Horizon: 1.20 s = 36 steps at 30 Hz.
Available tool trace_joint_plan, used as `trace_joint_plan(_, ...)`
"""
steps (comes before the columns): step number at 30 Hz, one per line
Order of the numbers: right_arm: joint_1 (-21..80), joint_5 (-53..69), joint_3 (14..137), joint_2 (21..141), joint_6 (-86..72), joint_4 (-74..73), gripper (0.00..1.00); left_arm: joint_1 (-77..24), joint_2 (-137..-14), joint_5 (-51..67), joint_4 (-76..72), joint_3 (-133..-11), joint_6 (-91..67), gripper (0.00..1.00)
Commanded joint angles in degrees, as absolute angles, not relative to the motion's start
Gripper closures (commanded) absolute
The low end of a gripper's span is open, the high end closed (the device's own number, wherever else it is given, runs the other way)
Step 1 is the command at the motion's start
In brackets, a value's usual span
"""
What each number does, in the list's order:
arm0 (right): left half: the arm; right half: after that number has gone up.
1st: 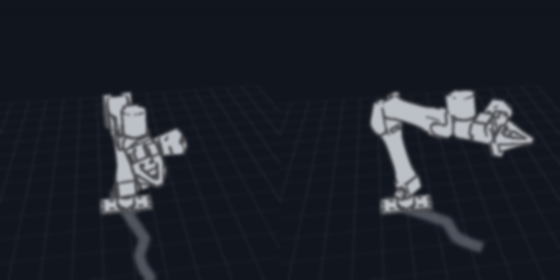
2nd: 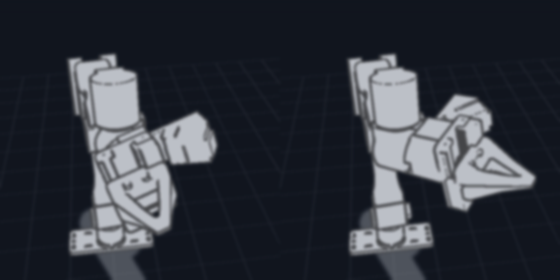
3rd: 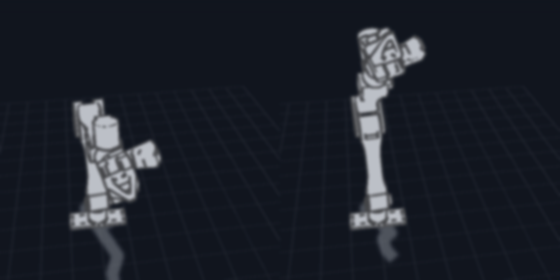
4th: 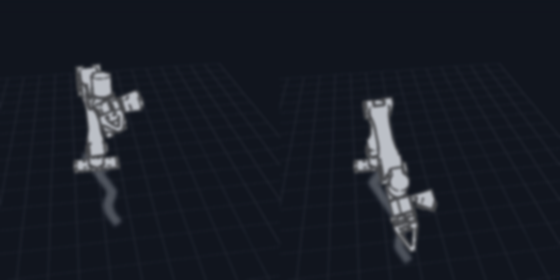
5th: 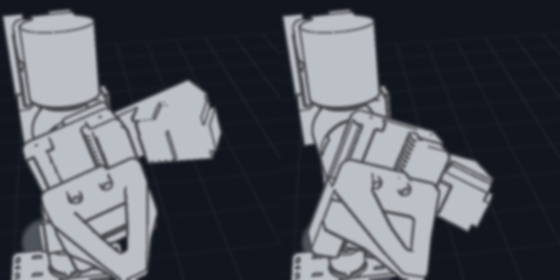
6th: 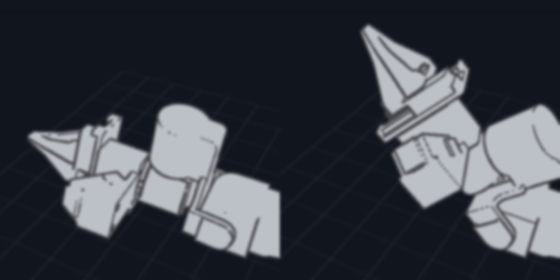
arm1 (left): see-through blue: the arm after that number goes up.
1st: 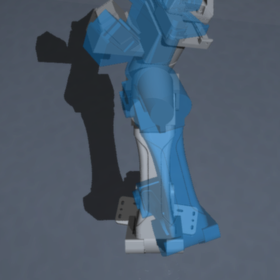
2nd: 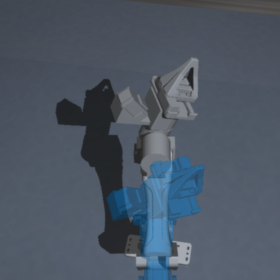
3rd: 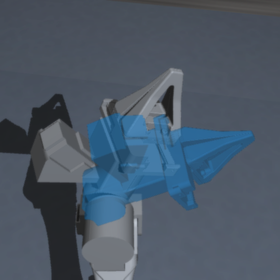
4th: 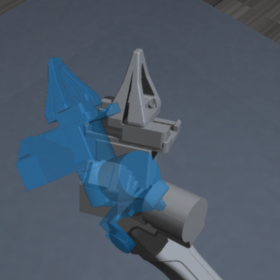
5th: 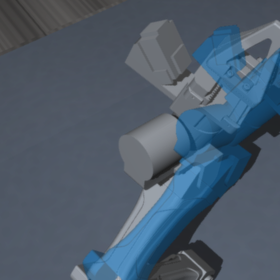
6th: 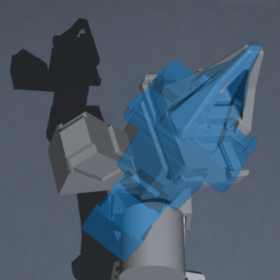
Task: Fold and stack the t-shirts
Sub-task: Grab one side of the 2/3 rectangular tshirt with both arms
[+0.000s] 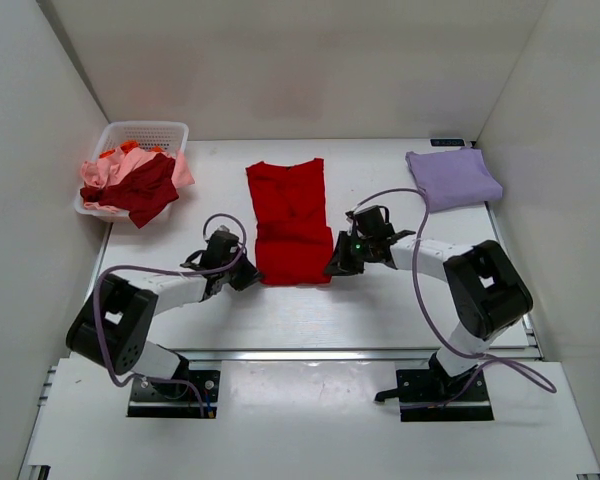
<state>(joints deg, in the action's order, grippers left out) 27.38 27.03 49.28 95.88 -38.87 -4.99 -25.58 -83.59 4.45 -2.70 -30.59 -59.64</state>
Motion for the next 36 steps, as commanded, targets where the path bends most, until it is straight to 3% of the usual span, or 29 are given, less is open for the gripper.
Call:
trace_joint_plan(1, 27.77, 25.77, 52.28, 88.28, -38.76, -11.04, 1.0, -24.96, -75.79, 8.26, -0.01, -33.65, -57.59, 1.0)
trace_joint_plan(8, 25.58, 28.56, 52.3, 77.35, -37.97, -17.13, 1.0, -23.55, -63.29, 13.08, 16.69, -38.24, -52.99, 1.0)
trace_joint_plan(14, 31.01, 29.53, 47.03, 76.56, -38.23, -17.58, 1.0, -28.29, -53.2, 16.96, 16.79, -22.18, -58.08, 1.0)
trace_joint_plan(21, 36.38, 32.33, 38.78, 76.55, -41.65, -14.95, 0.99, -25.05, -31.85, 18.8, 25.92, -10.3, -62.14, 1.0)
trace_joint_plan(25, 34.11, 32.95, 34.02, 74.62, -44.12, -11.0, 0.59, -25.05, -25.24, 21.0, 28.21, -4.94, -64.59, 1.0)
trace_joint_plan(27, 31.04, 32.52, 32.96, 73.65, -44.38, -9.41, 0.51, -25.58, -23.12, 21.97, 27.25, -3.35, -66.44, 1.0)
trace_joint_plan(32, 25.59, 35.41, 33.31, 79.08, -43.51, -4.14, 0.45, -24.43, -18.99, 22.24, 29.7, -1.93, -66.36, 1.0)
trace_joint_plan(36, 26.27, 36.3, 38.05, 86.03, -41.23, -3.6, 0.46, -24.69, -19.51, 21.89, 30.06, -1.93, -65.83, 1.0)
